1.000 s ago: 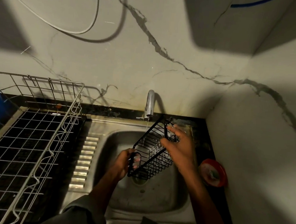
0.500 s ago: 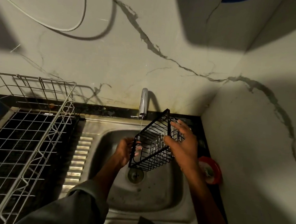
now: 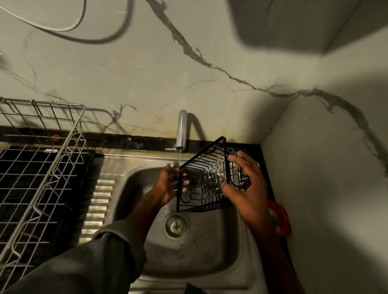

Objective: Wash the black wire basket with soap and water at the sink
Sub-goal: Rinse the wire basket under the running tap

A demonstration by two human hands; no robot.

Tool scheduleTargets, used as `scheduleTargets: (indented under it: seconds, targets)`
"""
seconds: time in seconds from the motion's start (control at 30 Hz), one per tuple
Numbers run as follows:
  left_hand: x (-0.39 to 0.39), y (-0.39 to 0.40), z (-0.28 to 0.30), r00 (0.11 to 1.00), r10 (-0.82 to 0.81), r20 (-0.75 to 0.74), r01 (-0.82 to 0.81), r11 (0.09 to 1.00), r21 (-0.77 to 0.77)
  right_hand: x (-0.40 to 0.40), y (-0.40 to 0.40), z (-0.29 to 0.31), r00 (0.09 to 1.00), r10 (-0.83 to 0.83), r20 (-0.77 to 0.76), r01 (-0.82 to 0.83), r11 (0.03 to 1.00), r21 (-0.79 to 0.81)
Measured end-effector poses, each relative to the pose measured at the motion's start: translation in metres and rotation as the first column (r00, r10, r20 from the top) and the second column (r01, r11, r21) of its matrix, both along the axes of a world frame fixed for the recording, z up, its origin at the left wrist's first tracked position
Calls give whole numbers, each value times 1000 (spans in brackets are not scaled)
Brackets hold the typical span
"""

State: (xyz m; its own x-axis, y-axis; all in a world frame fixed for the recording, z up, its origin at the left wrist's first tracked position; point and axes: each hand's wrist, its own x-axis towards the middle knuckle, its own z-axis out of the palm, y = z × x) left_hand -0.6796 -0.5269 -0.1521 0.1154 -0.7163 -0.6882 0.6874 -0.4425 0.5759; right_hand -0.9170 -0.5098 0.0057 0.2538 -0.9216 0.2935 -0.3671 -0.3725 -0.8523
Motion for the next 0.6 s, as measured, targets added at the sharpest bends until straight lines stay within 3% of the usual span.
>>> scheduleTargets:
  seconds: [0.2,0.37,0.6]
  targets:
    - [2,14,-26,998,-33,51,33,999,10,-5,-3,7,997,16,-77,-12,999,52]
    - [8,21,-39,995,102,10,-103,994,48,1,-1,4,999,18,-37,-14,995,100]
    - [10,15,-20,987,101,-129,-117,986,-119,0,-4,2,1000,5,23,-6,999,39]
